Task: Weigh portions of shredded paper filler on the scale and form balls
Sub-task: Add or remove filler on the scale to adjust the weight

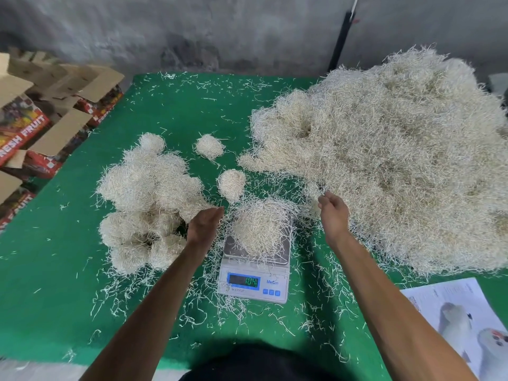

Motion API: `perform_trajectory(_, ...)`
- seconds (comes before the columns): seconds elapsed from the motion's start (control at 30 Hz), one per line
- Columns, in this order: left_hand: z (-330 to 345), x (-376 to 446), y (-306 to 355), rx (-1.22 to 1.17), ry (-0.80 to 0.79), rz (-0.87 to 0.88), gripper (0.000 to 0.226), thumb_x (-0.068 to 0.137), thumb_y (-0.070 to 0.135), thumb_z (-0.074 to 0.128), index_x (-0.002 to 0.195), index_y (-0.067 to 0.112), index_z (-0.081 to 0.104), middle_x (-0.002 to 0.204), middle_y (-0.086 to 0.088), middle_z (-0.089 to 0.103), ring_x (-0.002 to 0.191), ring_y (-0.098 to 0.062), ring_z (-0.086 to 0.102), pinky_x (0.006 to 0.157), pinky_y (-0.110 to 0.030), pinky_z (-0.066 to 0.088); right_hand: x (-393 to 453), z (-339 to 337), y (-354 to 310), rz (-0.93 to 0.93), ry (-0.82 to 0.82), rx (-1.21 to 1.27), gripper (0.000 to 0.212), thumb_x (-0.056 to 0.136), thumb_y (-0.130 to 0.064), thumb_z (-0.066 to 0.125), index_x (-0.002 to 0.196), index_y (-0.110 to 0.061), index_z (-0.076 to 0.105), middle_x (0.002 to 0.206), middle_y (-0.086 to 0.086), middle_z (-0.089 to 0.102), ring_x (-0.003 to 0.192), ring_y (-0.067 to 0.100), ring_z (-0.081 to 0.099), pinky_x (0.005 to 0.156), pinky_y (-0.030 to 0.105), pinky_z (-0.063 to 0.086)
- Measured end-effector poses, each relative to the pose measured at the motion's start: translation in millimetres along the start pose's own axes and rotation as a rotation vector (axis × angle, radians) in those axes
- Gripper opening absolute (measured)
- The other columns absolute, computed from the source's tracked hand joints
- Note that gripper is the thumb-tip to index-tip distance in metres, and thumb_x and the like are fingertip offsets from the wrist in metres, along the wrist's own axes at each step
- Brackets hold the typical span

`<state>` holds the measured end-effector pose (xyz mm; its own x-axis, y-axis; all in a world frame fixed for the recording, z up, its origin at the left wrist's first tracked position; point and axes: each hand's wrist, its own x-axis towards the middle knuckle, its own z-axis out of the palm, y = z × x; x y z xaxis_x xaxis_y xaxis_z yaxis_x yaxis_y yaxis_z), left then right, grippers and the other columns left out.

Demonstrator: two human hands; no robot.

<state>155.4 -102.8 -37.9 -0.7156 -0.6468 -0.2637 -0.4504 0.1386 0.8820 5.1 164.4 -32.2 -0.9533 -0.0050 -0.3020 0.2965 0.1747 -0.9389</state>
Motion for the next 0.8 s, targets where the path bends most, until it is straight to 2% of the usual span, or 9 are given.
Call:
perform_trajectory(0.03, -0.3, -0.1, -0.9, 0.000, -0.002, -0.003, 0.049, 0.094, 0.052, 0.060, 0.129, 0.018, 0.062, 0.117, -0.009, 0.070, 0.111, -0.030, 0.066, 0.087, -0.040, 0.056, 0.3, 0.7, -1.3, -0.006, 0.000, 0.007, 0.045, 0.105, -0.017, 0.053, 0.148, -0.007, 0.045, 0.119, 0.004, 0.062, 0.121, 0.027, 0.061, 0.084, 0.017, 0.043)
perform_trajectory(0.13, -2.3, -1.1, -1.9, -0.005, -0.013, -0.013, 0.049, 0.095, 0.050, 0.060, 0.131, 0.015, 0.061, 0.119, -0.012, 0.068, 0.113, -0.033, 0.064, 0.088, -0.039, 0.055, -0.6, 4.6, -2.7, -0.021, -0.015, -0.001, 0.040, 0.105, -0.017, 0.053, 0.144, -0.007, 0.049, 0.124, 0.003, 0.061, 0.111, 0.013, 0.060, 0.086, 0.020, 0.045)
perform_trajectory(0.23, 2.4, -5.6, 0.9, -0.051, 0.051, -0.003, 0.045, 0.097, 0.041, 0.062, 0.132, 0.012, 0.060, 0.126, -0.010, 0.066, 0.115, -0.026, 0.063, 0.090, -0.034, 0.053, 0.7, 12.7, -1.0, -0.053, -0.056, -0.053, 0.028, 0.106, -0.022, 0.052, 0.131, -0.011, 0.056, 0.104, -0.003, 0.062, 0.086, 0.004, 0.058, 0.078, 0.023, 0.049)
perform_trajectory(0.3, 8.5, -10.3, 8.9, -0.127, 0.139, -0.006, 0.039, 0.098, 0.030, 0.063, 0.131, 0.010, 0.060, 0.125, -0.011, 0.065, 0.114, -0.027, 0.064, 0.092, -0.041, 0.057, 0.2, 23.7, -4.3, -0.093, -0.128, -0.132, 0.027, 0.107, -0.029, 0.052, 0.126, -0.011, 0.057, 0.101, -0.008, 0.060, 0.079, 0.001, 0.057, 0.079, 0.023, 0.053)
perform_trajectory(0.4, 17.4, -10.9, 26.4, -0.186, 0.181, -0.013, 0.033, 0.097, 0.024, 0.064, 0.128, 0.013, 0.060, 0.123, -0.007, 0.064, 0.112, -0.032, 0.064, 0.089, -0.051, 0.058, -8.2, 40.9, -13.2, -0.132, -0.266, -0.180, 0.048, 0.106, -0.041, 0.054, 0.146, -0.015, 0.048, 0.129, -0.005, 0.060, 0.089, -0.006, 0.063, 0.071, 0.006, 0.050)
perform_trajectory(0.47, 20.4, -8.0, 34.4, -0.143, 0.183, 0.014, 0.034, 0.096, 0.027, 0.064, 0.128, 0.014, 0.058, 0.124, -0.004, 0.062, 0.112, -0.030, 0.063, 0.088, -0.049, 0.059, -13.3, 51.0, -15.2, -0.178, -0.324, -0.241, 0.061, 0.104, -0.052, 0.053, 0.153, -0.017, 0.042, 0.148, 0.003, 0.053, 0.116, 0.006, 0.060, 0.095, 0.017, 0.047)
perform_trajectory(0.53, 20.4, -5.0, 34.4, -0.030, 0.157, 0.017, 0.042, 0.097, 0.035, 0.063, 0.132, 0.015, 0.054, 0.132, -0.008, 0.058, 0.113, -0.026, 0.060, 0.078, -0.037, 0.058, -17.0, 59.1, -14.6, -0.195, -0.362, -0.343, 0.073, 0.101, -0.061, 0.051, 0.158, -0.017, 0.036, 0.156, 0.005, 0.047, 0.128, 0.014, 0.051, 0.103, 0.030, 0.038)
perform_trajectory(0.7, 21.0, 1.7, 21.9, 0.076, 0.048, -0.082, 0.056, 0.094, 0.046, 0.063, 0.140, 0.019, 0.045, 0.143, -0.016, 0.049, 0.114, -0.029, 0.059, 0.089, -0.046, 0.056, -17.0, 70.0, -9.2, -0.180, -0.371, -0.371, 0.080, 0.097, -0.065, 0.054, 0.159, -0.019, 0.033, 0.110, -0.005, 0.063, 0.085, -0.001, 0.060, 0.089, 0.023, 0.053)
perform_trajectory(0.8, 18.9, 5.1, 22.3, 0.081, 0.083, -0.076, 0.053, 0.093, 0.047, 0.065, 0.137, 0.020, 0.051, 0.140, -0.013, 0.053, 0.104, -0.021, 0.060, 0.080, -0.034, 0.053, -12.5, 69.1, -11.1, -0.244, -0.302, -0.429, 0.081, 0.095, -0.072, 0.052, 0.155, -0.020, 0.040, 0.127, 0.001, 0.063, 0.105, 0.005, 0.067, 0.093, 0.034, 0.054)
